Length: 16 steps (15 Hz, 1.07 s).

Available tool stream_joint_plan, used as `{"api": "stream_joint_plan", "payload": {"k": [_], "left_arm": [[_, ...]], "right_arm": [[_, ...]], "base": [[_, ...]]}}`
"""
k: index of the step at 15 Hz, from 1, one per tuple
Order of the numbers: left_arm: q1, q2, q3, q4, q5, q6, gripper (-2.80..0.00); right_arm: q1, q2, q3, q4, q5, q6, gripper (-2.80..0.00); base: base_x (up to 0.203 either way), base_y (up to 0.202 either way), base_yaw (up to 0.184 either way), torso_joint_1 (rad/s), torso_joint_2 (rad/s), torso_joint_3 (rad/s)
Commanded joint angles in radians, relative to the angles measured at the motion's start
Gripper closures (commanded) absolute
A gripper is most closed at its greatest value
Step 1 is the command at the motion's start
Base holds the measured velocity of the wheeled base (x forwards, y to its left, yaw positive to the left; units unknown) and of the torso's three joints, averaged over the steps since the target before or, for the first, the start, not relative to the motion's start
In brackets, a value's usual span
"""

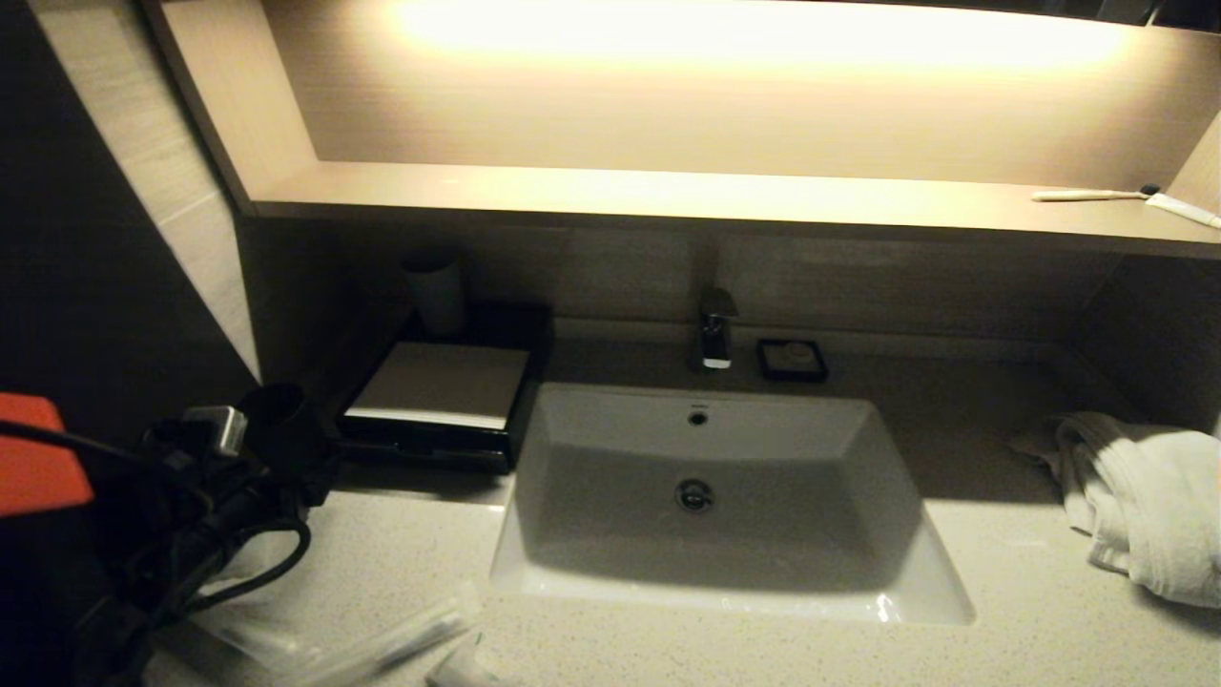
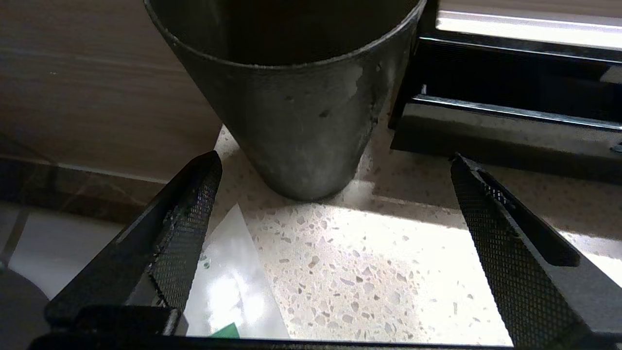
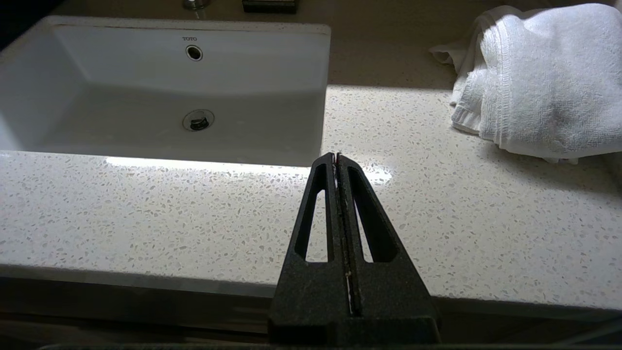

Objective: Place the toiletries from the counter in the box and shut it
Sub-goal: Pick up the cup

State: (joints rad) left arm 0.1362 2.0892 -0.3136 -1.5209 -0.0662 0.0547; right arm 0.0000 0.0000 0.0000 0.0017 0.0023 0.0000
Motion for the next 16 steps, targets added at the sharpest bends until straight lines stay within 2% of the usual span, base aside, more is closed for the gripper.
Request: {"api": "stream_joint_plan", "payload": {"k": [1,16], "left_arm": [[0.0,0.009,-0.01,-0.009,0.0,0.001,-2.8],[0.003,0.045,-0.075,-0.009,0.003,-0.019,-2.8]], "right_arm": [[0.0,0.0,0.0,0.0,0.001,0.0,0.0],[-0.001,0.0,0.0,0.0,0.001,0.0,0.0]], "base": [[0.0,0.0,0.0,0.0,0.0,0.0],[0.0,0.0,0.0,0.0,0.0,0.0]]}}
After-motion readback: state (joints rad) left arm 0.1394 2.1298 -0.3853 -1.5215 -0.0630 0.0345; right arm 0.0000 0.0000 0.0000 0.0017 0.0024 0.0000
